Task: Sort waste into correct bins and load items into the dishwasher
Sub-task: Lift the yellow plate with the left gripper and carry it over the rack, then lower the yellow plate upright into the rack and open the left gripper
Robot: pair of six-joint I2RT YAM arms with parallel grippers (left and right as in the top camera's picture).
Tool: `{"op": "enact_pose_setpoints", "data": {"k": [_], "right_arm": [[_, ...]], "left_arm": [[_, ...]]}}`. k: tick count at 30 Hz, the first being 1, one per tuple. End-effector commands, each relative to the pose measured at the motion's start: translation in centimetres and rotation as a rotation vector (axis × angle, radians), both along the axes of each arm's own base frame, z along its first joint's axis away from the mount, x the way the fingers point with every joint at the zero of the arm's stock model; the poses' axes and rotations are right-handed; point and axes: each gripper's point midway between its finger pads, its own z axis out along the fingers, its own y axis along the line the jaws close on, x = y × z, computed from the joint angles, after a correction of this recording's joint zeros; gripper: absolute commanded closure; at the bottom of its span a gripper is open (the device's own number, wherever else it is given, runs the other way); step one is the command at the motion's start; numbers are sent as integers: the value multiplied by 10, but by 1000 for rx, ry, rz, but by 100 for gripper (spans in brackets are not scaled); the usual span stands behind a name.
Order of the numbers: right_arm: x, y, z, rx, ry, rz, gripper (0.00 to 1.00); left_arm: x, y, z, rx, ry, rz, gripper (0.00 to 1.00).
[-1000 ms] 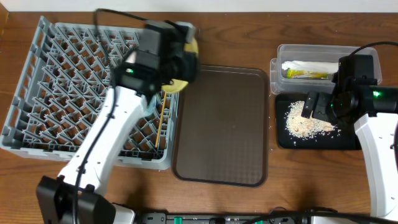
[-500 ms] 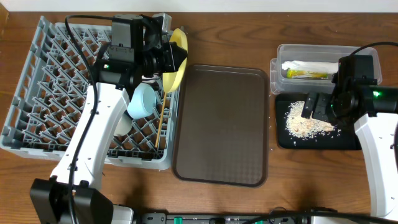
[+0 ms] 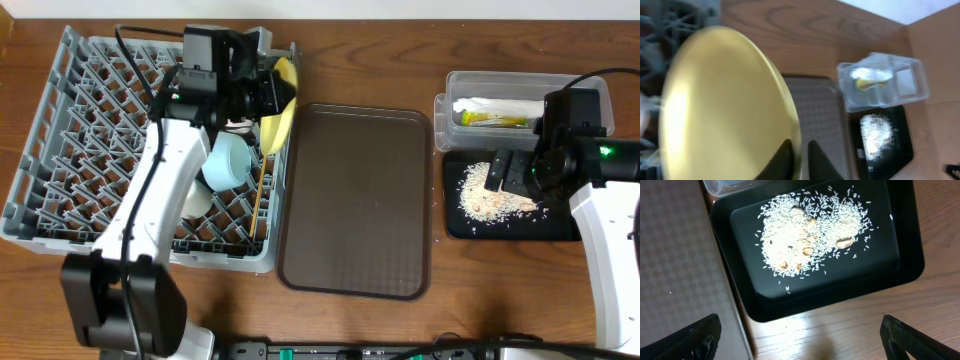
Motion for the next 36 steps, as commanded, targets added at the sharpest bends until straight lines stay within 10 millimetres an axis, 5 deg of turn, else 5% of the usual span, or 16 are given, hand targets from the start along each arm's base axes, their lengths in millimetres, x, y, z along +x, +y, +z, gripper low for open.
{"op": "enact_pose_setpoints", "data": {"k": [1,3,5,14,24,31,36], "right_arm": [[1,-3,5,-13,-14,2,1],[1,-3,5,-13,-14,2,1],[1,-3,6,-13,-14,1,1],[26,3,13,23,-119,15,1],[95,32,51,65,-433,203,1],[70,31,18,54,-248,259,1],[49,31,9,68,-161,252,1]], "left_arm": [[5,16,-9,-3,21,35,49],[8,26,-9,0,15,52,27],[11,37,-5,-2,5,77,21],[-3,76,21,129,-60,165,19],[-70,140,-31,541,254,335,13],[-123,152,-47,641,471,302,12],[-141,151,-44,645,518,288,12]]}}
